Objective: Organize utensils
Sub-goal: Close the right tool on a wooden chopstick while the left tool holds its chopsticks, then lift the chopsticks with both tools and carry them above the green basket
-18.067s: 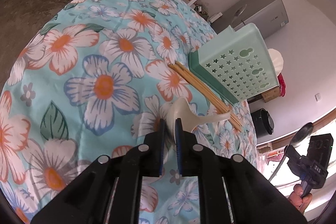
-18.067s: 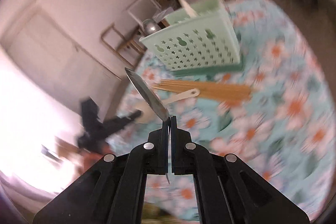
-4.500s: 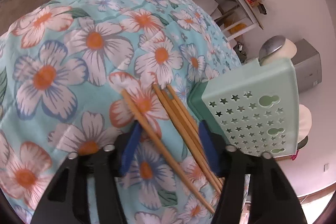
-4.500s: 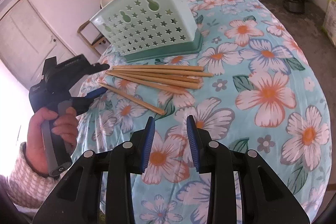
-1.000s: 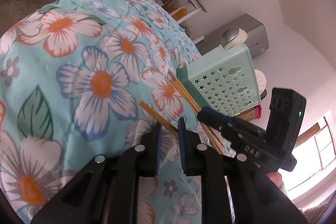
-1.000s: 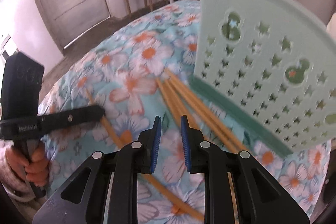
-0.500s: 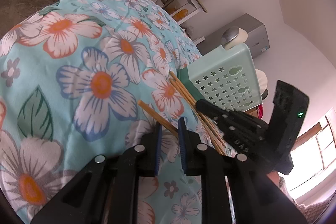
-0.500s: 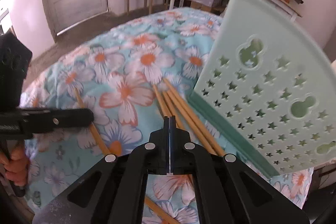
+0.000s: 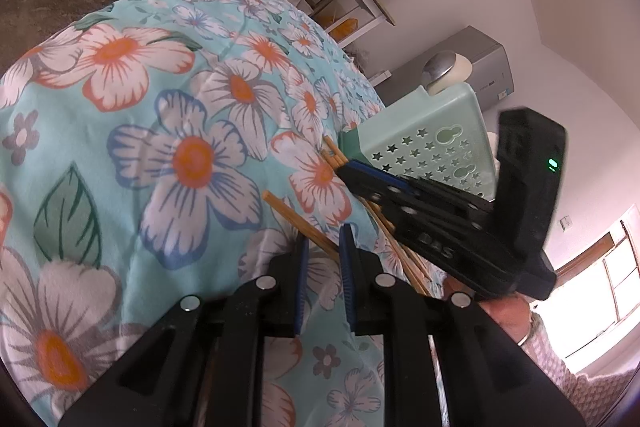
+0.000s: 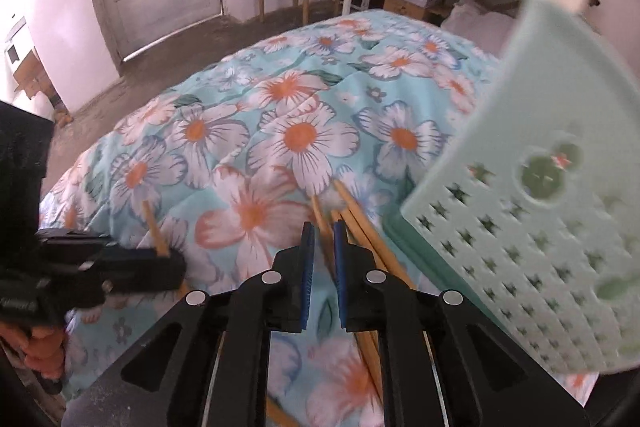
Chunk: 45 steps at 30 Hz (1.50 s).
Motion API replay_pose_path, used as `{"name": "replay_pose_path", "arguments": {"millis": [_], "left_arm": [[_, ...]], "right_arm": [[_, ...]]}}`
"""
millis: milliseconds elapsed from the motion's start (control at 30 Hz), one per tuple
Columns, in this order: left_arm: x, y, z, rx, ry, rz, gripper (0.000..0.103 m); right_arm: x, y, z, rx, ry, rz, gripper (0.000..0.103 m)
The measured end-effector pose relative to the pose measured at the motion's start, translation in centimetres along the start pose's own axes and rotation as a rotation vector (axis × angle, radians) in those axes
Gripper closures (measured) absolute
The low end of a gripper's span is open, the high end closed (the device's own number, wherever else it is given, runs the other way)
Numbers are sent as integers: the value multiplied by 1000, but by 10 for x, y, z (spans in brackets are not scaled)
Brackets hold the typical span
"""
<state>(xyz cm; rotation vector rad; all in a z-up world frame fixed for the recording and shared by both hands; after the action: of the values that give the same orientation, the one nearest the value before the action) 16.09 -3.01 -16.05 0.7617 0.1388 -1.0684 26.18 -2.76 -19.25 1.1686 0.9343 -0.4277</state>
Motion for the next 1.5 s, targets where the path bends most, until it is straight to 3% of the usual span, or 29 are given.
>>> {"name": "replay_pose_path", "arguments": {"millis": [367, 567, 667, 833, 1033, 1267, 1500], "left_arm": [[0, 0, 0, 1, 1, 0, 89], [0, 0, 0, 2, 2, 1, 89], [0, 1, -1, 3, 3, 2, 89], [-1, 2, -2, 2, 3, 3, 89], [-3, 5, -5, 2, 6, 7, 89], [-7, 8, -5, 7, 24, 33, 89], [-21, 18, 5, 63, 74, 76, 89]], "right_arm": [[-1, 1, -3, -32, -11, -2, 96], [2, -3, -8, -78, -20, -39, 91], [3, 2, -6, -67, -18, -19, 95], [-27, 13, -3, -53, -38, 75, 98], [-106, 17, 25, 68, -81, 250, 100], [-192, -16, 84, 320, -137, 416, 100], [-224, -44, 109, 482, -161, 519, 100]]}}
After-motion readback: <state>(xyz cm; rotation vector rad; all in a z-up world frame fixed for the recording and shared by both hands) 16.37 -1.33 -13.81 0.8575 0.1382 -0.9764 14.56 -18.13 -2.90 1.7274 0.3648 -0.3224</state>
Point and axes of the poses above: each gripper's, at about its wrist camera, not at the fingertips, and x roughly the way its jaws point, z to its right, y to its top, the point moved 10 cm from there along x, roughly the way its jaws point, and after that the axes turned 4 degrees about x, right-handed, at the moved point
